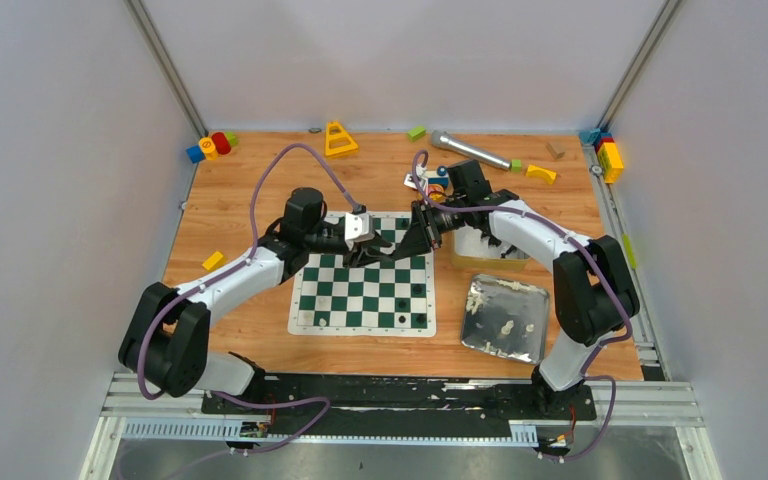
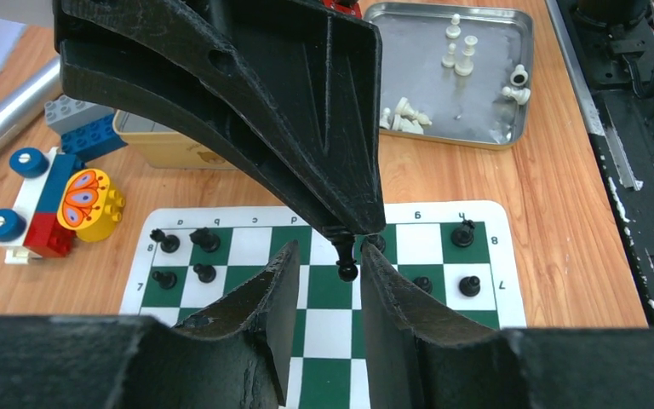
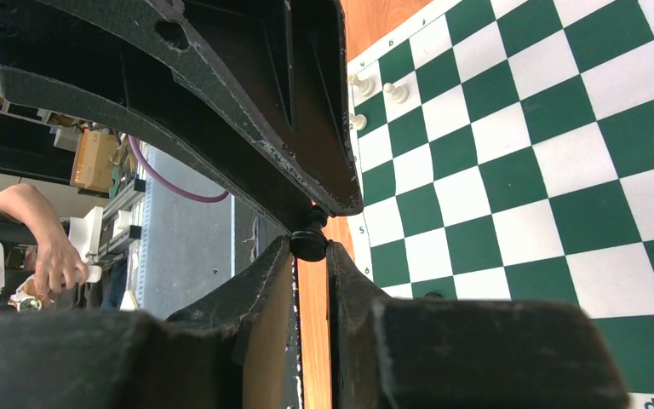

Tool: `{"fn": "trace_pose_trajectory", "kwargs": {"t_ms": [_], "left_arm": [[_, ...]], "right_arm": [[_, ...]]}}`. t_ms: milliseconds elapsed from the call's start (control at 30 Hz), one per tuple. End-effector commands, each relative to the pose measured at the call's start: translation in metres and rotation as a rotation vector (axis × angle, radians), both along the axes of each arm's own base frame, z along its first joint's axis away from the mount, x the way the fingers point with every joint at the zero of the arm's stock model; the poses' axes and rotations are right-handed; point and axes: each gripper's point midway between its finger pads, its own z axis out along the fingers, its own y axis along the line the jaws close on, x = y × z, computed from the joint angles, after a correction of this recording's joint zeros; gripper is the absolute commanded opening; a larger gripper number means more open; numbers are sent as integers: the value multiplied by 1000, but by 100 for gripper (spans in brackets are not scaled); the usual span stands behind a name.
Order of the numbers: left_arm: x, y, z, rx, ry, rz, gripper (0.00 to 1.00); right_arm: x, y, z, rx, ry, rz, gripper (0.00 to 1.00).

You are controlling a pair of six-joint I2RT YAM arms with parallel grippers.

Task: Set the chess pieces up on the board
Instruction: Place the chess piece on the chessboard.

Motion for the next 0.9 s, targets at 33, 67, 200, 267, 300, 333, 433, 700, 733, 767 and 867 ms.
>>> {"fn": "trace_pose_trajectory", "kwargs": {"t_ms": [33, 67, 200, 267, 300, 333, 433, 700, 733, 767, 867], "left_arm": [[-4, 0, 5, -5, -14, -36, 40], [-4, 0, 4, -1, -12, -36, 41], [-4, 0, 2, 7, -8, -37, 40], [-4, 0, 2, 10, -4, -39, 38], [-3, 0, 1, 11, -1, -39, 36], [-3, 0, 1, 14, 4, -40, 34], [-1, -1, 1, 17, 11, -43, 29], [0, -2, 4, 18, 11, -36, 29], [1, -2, 4, 17, 11, -34, 29], [1, -2, 5, 16, 7, -33, 30], [1, -2, 7, 13, 4, -31, 30]], "right_arm": [[-3, 0, 20, 53, -54, 23, 4], [-2, 0, 21, 53, -55, 22, 4], [-2, 0, 20, 54, -52, 23, 4], [-3, 0, 20, 53, -50, 23, 4], [-3, 0, 21, 54, -53, 23, 4], [-2, 0, 20, 53, -53, 22, 4], [-3, 0, 20, 52, -50, 24, 4], [-2, -1, 17, 48, -46, 22, 4], [-3, 0, 17, 48, -46, 23, 4], [-3, 0, 16, 48, -46, 24, 4], [-2, -1, 16, 47, -48, 20, 4]]}}
